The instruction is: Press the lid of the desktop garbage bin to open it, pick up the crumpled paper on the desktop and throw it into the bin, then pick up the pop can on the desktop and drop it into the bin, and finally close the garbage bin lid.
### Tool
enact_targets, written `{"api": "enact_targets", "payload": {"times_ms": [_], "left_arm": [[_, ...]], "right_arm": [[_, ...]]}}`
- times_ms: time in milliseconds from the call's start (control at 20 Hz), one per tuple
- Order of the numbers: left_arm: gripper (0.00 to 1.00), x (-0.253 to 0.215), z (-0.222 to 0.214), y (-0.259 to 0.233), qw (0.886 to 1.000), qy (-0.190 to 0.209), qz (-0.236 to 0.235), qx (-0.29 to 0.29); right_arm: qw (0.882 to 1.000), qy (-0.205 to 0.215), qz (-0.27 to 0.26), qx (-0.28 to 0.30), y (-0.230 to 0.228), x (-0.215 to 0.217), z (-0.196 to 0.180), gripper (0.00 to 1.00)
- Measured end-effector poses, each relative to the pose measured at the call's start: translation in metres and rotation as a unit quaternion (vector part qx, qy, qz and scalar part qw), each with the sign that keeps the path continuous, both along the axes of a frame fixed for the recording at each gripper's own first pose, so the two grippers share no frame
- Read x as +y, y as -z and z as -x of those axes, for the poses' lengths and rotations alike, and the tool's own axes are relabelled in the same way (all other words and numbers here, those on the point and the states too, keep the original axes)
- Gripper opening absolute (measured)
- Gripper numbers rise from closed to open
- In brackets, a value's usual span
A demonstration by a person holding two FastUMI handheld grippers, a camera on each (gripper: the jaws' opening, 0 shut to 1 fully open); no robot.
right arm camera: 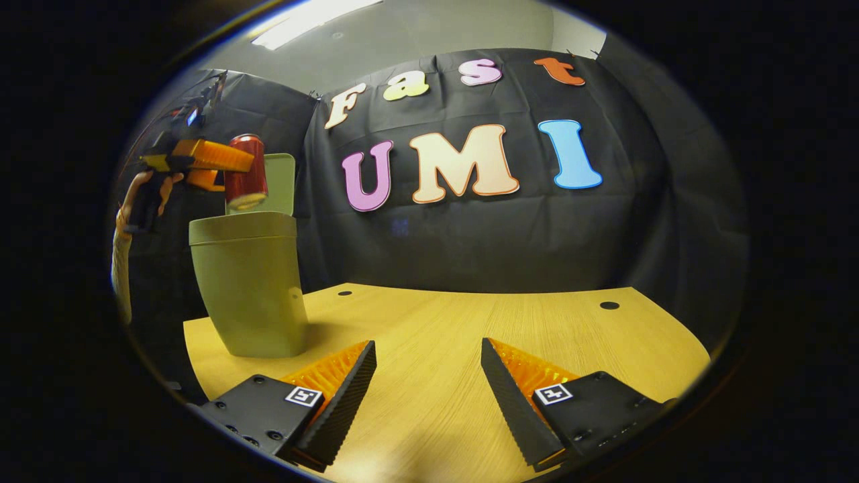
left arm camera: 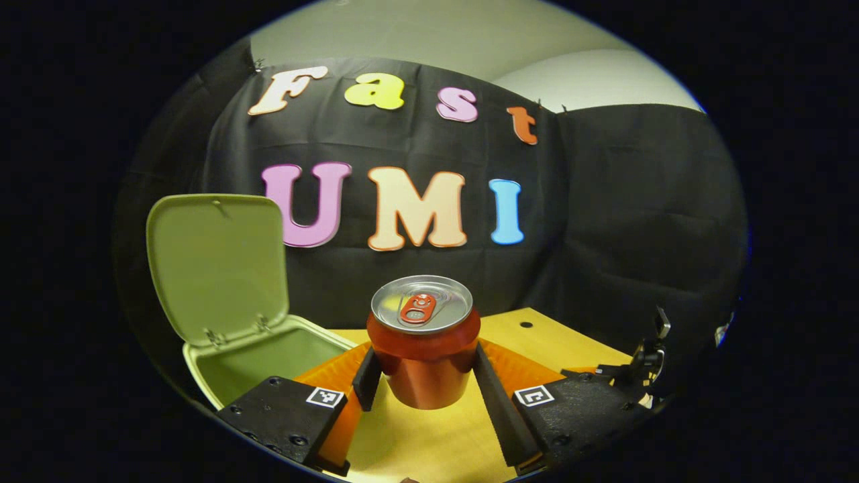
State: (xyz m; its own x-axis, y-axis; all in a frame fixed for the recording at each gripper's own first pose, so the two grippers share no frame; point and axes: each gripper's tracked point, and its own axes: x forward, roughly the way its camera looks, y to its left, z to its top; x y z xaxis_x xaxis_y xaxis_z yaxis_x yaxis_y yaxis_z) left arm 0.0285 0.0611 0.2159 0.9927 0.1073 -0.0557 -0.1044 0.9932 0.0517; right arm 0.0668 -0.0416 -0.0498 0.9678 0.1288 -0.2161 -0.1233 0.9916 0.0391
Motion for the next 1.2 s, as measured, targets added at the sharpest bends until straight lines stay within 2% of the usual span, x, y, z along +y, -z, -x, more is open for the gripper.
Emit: {"api": "enact_targets", "payload": {"times_ms": [200,350,550,700,800,950,1050,1200], "left_arm": [[0.77,0.061,0.005,-0.005,0.997,-0.074,-0.014,0.015],[0.77,0.092,0.012,0.010,0.993,-0.112,-0.013,0.043],[0.77,0.110,0.015,0.022,0.989,-0.134,0.001,0.059],[0.80,0.114,0.016,0.019,0.988,-0.142,-0.009,0.060],[0.84,0.110,0.015,0.009,0.988,-0.141,-0.011,0.054],[0.84,0.109,0.015,-0.018,0.988,-0.147,-0.012,0.040],[0.83,0.110,0.014,-0.047,0.988,-0.153,-0.028,0.024],[0.83,0.124,0.015,-0.096,0.982,-0.182,-0.057,-0.009]], "right_arm": [[1.000,-0.001,0.000,0.004,0.002,0.000,0.002,0.99],[1.000,0.001,-0.005,0.001,-0.002,-0.002,0.001,0.99],[1.000,0.006,-0.008,0.001,-0.001,-0.007,0.001,0.99],[1.000,0.006,-0.012,-0.001,-0.005,-0.007,0.001,0.99],[1.000,0.005,-0.015,-0.002,-0.006,-0.006,0.003,0.99],[1.000,0.006,-0.017,-0.009,-0.013,-0.006,0.004,0.99],[1.000,0.009,-0.015,-0.014,-0.016,-0.009,0.003,0.99],[1.000,0.021,-0.014,-0.014,-0.017,-0.018,0.003,0.99]]}}
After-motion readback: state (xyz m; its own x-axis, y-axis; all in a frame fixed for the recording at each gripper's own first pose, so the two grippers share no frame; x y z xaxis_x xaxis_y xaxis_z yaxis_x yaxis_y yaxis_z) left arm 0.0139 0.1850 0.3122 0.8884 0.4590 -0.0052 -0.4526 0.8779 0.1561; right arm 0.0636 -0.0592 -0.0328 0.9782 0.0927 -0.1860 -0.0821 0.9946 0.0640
